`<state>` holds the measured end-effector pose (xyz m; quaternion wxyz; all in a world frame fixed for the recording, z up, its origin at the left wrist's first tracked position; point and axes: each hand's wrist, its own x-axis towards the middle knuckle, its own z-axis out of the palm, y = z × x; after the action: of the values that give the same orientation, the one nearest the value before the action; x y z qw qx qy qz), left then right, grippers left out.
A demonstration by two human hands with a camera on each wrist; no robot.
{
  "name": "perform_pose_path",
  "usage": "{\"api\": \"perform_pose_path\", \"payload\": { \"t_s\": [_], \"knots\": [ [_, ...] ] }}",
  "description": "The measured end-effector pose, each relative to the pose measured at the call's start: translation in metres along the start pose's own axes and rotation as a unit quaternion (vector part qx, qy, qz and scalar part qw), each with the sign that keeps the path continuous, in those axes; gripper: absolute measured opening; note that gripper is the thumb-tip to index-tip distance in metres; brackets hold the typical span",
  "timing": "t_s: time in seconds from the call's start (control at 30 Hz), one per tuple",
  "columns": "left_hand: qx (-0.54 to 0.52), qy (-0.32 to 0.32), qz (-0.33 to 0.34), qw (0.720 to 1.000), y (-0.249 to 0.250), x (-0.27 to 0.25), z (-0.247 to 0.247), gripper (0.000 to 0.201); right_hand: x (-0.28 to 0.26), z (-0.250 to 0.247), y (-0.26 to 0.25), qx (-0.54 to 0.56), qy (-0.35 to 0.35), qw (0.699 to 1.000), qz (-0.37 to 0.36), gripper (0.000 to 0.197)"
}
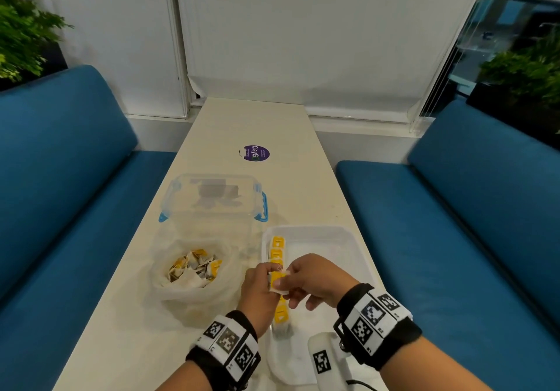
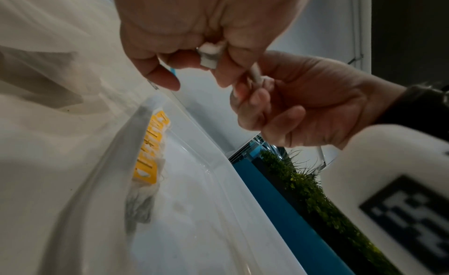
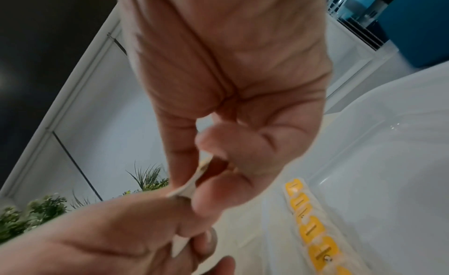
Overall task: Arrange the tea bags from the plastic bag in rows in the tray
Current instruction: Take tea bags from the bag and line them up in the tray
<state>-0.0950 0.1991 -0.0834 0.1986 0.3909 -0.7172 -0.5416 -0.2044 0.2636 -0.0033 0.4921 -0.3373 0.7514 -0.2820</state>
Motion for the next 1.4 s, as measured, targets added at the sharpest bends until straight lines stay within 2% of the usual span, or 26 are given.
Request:
{"api": "perform_pose_path", "payload": {
  "t_s": [0.1, 0.2, 0.27, 0.33, 0.43, 0.57, 0.7, 0.77, 0.93, 1.03, 1.1, 1.27, 1.33, 1.4],
  "knots": [
    [0.057, -0.015, -0.017, 0.998, -0.003, -0.001, -0.004, 0.047, 0.004, 0.001, -0.002, 0.024, 0.064, 0.997, -0.020, 0.021],
    [0.097, -0.037, -0.067, 0.992, -0.015, 0.000, -0.012, 0.064, 0.009, -0.006, -0.002, -0.135, 0.133, 0.981, -0.046, 0.023],
    [0.087, -0.056, -0.100, 0.990, -0.023, 0.001, -0.017, 0.070, 0.012, -0.011, 0.002, -0.207, 0.104, 0.972, -0.027, 0.022],
    [0.008, -0.086, -0.138, 0.987, -0.027, 0.001, -0.018, 0.071, 0.014, -0.015, 0.007, -0.240, 0.051, 0.969, 0.007, 0.022],
    [-0.074, -0.114, -0.184, 0.974, -0.030, 0.000, -0.014, 0.069, 0.018, -0.017, 0.014, -0.263, 0.033, 0.963, 0.038, 0.018],
    [-0.097, -0.121, -0.194, 0.969, -0.034, -0.001, -0.012, 0.071, 0.022, -0.010, 0.023, -0.302, -0.031, 0.950, 0.074, 0.013],
    [-0.100, -0.118, -0.192, 0.969, -0.034, -0.002, -0.012, 0.069, 0.022, 0.006, 0.025, -0.373, -0.153, 0.911, 0.088, 0.011],
    [-0.097, -0.114, -0.190, 0.970, -0.035, -0.002, -0.011, 0.069, 0.023, 0.015, 0.024, -0.396, -0.189, 0.894, 0.089, 0.009],
    [-0.091, -0.105, -0.191, 0.972, -0.036, -0.002, -0.009, 0.067, 0.036, 0.027, 0.022, -0.393, -0.187, 0.891, 0.129, 0.006],
    [-0.086, -0.106, -0.192, 0.972, -0.036, -0.004, -0.009, 0.065, 0.043, 0.029, 0.020, -0.415, -0.172, 0.882, 0.144, 0.031],
    [-0.091, -0.108, -0.193, 0.971, -0.037, -0.003, -0.009, 0.063, 0.045, 0.028, 0.019, -0.436, -0.163, 0.874, 0.141, 0.033],
    [-0.090, -0.115, -0.190, 0.971, -0.035, -0.004, -0.011, 0.059, 0.054, 0.031, 0.023, -0.367, -0.146, 0.904, 0.164, 0.026],
    [-0.083, -0.118, -0.189, 0.971, -0.035, -0.003, -0.012, 0.058, 0.054, 0.031, 0.021, -0.326, -0.122, 0.924, 0.158, 0.035],
    [-0.081, -0.119, -0.190, 0.971, -0.035, -0.003, -0.012, 0.058, 0.055, 0.030, 0.021, -0.312, -0.135, 0.924, 0.173, 0.034]
  ]
}}
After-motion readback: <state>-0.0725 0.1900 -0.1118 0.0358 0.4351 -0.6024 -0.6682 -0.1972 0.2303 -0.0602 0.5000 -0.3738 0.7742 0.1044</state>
